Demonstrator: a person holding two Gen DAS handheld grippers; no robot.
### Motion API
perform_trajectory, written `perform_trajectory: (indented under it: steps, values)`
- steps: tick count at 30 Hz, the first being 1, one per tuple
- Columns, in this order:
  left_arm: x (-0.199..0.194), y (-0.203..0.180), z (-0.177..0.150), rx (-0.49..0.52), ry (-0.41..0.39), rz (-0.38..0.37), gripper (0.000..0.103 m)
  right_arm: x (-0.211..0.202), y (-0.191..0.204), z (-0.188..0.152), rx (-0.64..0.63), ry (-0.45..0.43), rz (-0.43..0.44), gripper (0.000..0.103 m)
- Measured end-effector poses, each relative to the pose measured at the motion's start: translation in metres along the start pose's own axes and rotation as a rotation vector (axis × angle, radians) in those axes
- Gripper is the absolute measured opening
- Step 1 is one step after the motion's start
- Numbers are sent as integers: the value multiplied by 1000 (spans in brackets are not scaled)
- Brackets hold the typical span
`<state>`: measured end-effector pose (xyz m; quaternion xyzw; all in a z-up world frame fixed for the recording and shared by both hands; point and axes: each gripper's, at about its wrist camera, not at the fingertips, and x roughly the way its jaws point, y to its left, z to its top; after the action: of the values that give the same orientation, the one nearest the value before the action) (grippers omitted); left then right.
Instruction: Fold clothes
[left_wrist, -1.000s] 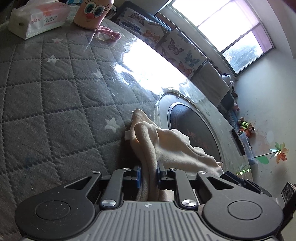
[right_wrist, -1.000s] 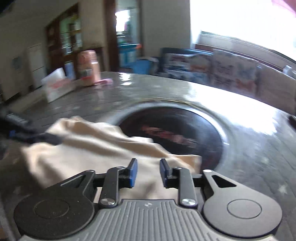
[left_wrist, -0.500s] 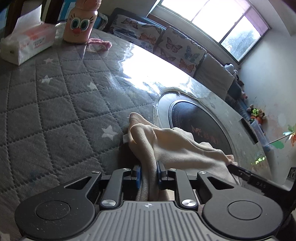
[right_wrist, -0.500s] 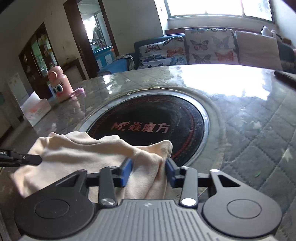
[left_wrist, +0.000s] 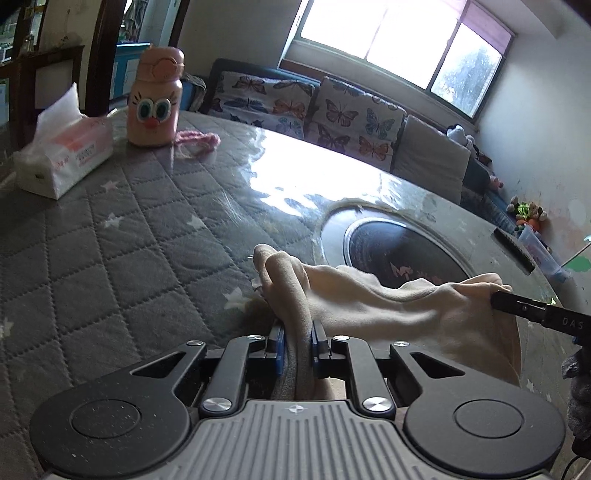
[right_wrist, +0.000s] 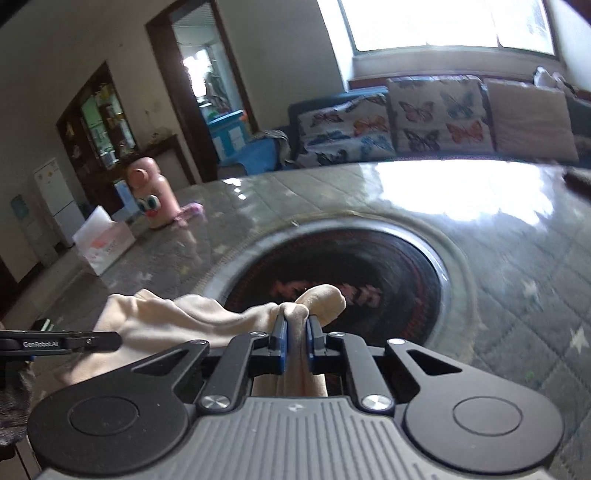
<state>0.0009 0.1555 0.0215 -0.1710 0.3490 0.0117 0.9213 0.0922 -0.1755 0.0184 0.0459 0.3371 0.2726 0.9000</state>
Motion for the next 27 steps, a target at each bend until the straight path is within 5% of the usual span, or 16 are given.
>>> perform_trajectory:
  steps: [13,24,26,27]
  values:
    - [-54,71,26,-82,-146,140,15,51,92,50,-133,-11,171,8]
    - [-46,111,36,-139,-135,256,16,113,134,67,-189,32,204,9]
    - [-44,114,34,-143,-130,269,22,122,135,68,-195,51,185,15]
    - [-44,115,33,-145,-129,274,35,126,135,67,-200,56,177,16]
